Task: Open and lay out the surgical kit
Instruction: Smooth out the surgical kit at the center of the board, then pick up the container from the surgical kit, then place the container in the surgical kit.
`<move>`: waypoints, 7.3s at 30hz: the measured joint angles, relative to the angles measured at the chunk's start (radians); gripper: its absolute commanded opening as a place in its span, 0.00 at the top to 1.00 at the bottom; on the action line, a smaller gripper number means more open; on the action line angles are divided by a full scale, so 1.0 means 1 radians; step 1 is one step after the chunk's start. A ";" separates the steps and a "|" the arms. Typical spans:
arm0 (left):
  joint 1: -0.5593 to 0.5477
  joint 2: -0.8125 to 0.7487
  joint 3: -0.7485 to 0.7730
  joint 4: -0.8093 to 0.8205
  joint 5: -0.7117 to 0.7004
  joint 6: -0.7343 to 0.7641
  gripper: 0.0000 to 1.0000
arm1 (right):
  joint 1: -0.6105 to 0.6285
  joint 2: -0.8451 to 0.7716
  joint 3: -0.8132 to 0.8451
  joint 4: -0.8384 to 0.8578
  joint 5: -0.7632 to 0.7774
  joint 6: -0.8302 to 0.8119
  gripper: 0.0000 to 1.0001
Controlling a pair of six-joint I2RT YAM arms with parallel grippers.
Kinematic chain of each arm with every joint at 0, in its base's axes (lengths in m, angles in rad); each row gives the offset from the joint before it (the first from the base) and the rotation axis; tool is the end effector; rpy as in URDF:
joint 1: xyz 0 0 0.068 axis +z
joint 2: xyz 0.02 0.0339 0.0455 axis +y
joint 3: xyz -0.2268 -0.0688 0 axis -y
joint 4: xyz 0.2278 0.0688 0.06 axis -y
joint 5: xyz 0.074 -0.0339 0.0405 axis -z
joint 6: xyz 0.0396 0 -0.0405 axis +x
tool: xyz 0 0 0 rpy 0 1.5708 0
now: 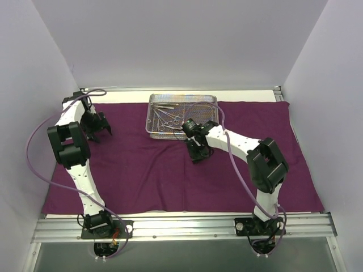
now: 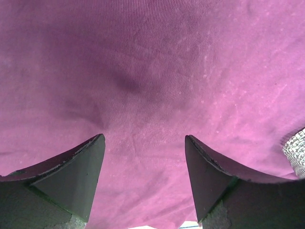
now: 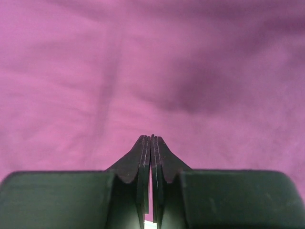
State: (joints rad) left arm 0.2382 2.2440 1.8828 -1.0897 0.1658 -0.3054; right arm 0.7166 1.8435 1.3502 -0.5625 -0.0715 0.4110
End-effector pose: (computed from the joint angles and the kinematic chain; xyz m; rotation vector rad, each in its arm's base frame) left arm 0.3992 0.0902 0.1542 -0.7954 2.9101 -0.2566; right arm 0.2742 0.2426 0.1781 -0.4371 2.6709 0.4627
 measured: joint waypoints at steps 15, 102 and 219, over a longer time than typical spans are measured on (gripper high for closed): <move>-0.002 0.019 -0.058 0.039 -0.003 0.000 0.24 | -0.193 -0.109 -0.336 0.108 -0.048 0.097 1.00; -0.006 0.103 0.102 -0.003 -0.113 -0.078 0.26 | -0.808 0.529 0.935 0.013 0.028 -0.022 0.60; -0.280 -0.878 -0.704 -0.006 -0.253 -0.179 0.98 | -0.111 0.494 0.901 -0.144 -0.095 -0.151 1.00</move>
State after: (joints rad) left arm -0.0418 1.3659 1.1790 -1.0954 -0.0872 -0.4839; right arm 0.6056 2.3375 2.2509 -0.7063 -0.1669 0.2604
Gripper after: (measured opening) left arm 0.239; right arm 0.174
